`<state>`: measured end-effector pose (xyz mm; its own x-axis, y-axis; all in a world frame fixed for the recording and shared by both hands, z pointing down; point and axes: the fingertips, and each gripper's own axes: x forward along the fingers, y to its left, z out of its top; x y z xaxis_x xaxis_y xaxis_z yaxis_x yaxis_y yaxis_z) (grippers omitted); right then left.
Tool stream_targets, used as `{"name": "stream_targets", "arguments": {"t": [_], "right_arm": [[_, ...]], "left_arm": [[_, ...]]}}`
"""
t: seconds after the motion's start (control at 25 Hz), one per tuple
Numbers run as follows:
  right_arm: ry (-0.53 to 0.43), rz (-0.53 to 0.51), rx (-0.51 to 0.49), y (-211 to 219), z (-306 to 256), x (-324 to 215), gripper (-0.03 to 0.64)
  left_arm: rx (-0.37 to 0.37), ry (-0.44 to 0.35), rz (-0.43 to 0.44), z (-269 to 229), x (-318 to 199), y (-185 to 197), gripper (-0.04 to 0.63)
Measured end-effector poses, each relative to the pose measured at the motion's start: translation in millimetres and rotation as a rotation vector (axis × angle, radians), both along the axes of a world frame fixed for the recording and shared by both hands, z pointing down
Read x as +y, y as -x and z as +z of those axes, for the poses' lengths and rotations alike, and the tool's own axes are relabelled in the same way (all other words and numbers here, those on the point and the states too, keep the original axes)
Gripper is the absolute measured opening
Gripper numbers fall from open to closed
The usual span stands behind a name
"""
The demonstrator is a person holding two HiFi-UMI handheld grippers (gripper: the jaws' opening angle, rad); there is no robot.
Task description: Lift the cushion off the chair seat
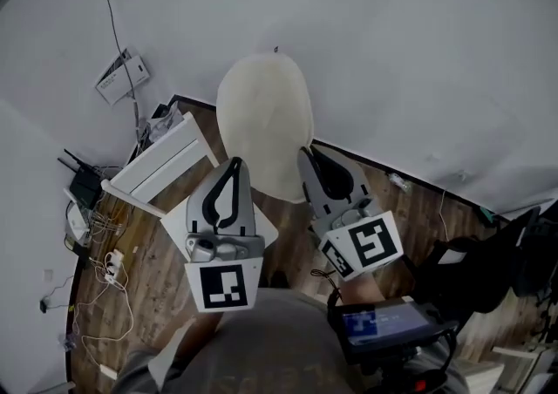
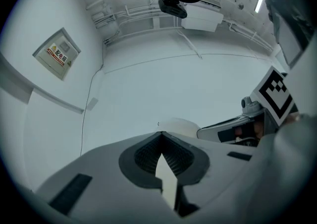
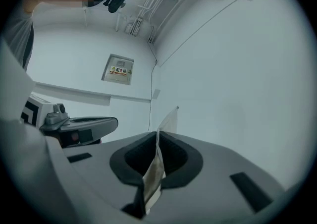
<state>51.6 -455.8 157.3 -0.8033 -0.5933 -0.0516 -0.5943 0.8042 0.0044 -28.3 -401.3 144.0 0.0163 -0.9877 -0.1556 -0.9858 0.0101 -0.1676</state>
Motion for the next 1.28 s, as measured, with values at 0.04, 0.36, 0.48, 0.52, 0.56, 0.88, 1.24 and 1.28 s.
{"name": "stream_targets", "arguments": {"t": [0.04, 0.36, 0.48, 0.52, 0.56, 0.88, 1.24, 1.28], "right_arm": [[-0.017, 0.009, -0.003, -1, -7, 1, 0.024], [-0.108, 0.067, -0.006, -14, -40, 5, 0.025], [-0.126, 0.082, -0.006, -16, -46, 7, 0.025], [-0.130, 0.085, -0.005, -16, -47, 7, 0.025], [-0.134, 0.088, -0.005, -15, -47, 8, 0.025], [-0.148, 0.090, 0.003, -12, -46, 12, 0.025], [-0.158, 0.076, 0.025, -11, -43, 10, 0.025], [-0.158, 0.078, 0.025, -13, -43, 10, 0.023]], "left_arm": [[-0.003, -0.006, 0.010, -4, -1, -3, 0.006], [0.007, -0.076, 0.036, -31, -6, -10, 0.006], [0.008, -0.098, 0.041, -40, -7, -12, 0.006], [0.005, -0.102, 0.043, -43, -7, -11, 0.006], [0.002, -0.106, 0.045, -44, -7, -10, 0.006], [-0.003, -0.126, 0.049, -51, -7, -9, 0.006], [0.004, -0.123, 0.048, -50, -13, -15, 0.006], [0.004, -0.120, 0.049, -50, -14, -16, 0.006]]}}
